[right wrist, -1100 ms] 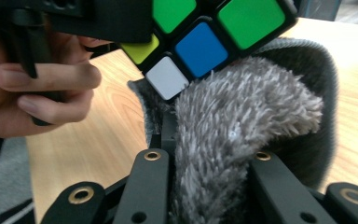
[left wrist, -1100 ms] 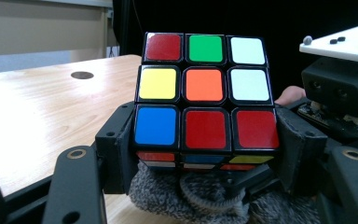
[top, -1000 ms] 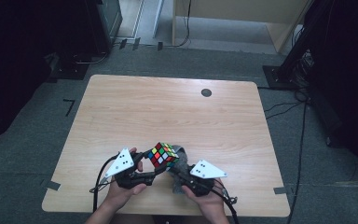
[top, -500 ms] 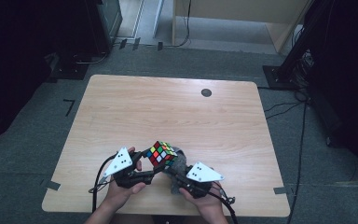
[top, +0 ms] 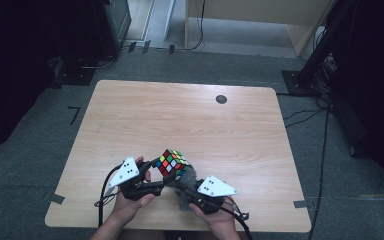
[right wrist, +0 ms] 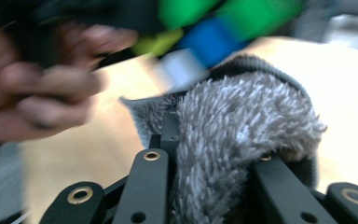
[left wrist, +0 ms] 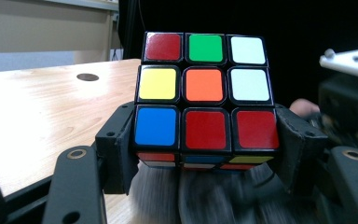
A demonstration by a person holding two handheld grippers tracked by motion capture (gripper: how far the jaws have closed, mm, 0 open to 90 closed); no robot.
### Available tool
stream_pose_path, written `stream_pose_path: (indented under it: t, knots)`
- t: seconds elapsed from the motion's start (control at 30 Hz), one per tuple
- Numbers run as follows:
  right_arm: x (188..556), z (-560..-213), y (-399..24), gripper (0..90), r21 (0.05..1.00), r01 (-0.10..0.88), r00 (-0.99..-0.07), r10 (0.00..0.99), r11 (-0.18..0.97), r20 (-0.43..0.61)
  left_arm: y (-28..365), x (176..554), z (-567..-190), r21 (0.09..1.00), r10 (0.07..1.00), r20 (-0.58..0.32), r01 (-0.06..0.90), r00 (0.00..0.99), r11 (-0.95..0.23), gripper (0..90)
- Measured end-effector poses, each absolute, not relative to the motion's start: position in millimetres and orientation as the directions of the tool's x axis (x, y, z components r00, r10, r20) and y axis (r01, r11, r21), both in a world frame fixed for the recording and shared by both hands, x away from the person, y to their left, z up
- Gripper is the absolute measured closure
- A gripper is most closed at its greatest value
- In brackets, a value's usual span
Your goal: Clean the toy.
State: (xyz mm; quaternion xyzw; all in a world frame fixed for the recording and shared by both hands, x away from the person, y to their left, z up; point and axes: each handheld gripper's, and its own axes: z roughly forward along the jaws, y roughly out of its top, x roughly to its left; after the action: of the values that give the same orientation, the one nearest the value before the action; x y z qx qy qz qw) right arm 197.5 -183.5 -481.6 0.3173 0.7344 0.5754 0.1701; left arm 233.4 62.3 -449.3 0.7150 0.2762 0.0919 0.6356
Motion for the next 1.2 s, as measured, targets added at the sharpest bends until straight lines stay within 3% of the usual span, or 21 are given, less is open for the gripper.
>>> stream_pose_path:
  t: [0.13,0.43,0.53,0.8,1.03,1.2]
  knots:
    - [200,-478,-193,77.6,0.964,0.249,-0.718,0.686,0.095,0.117,61,234,-449,0.958,0.511,-0.228,0.285,0.829,-0.035,34.4]
    - [181,-488,-145,76.4,0.953,0.259,-0.836,0.53,0.157,0.14,57,231,-450,0.954,0.51,-0.257,0.3,0.821,-0.003,34.4]
    - [179,-482,-148,76.6,0.967,0.222,-0.822,0.558,0.128,0.115,56,231,-449,0.954,0.513,-0.259,0.301,0.818,0.001,34.4]
    - [190,-489,-167,76.9,0.952,0.297,-0.727,0.663,0.07,0.178,63,234,-447,0.949,0.523,-0.286,0.313,0.803,0.038,34.5]
    - [183,-486,-155,76.2,0.958,0.269,-0.788,0.595,0.103,0.157,53,231,-452,0.951,0.507,-0.26,0.31,0.821,-0.014,34.5]
    - [190,-485,-168,76.3,0.955,0.281,-0.756,0.635,0.093,0.16,61,234,-450,0.949,0.526,-0.276,0.314,0.804,0.018,34.5]
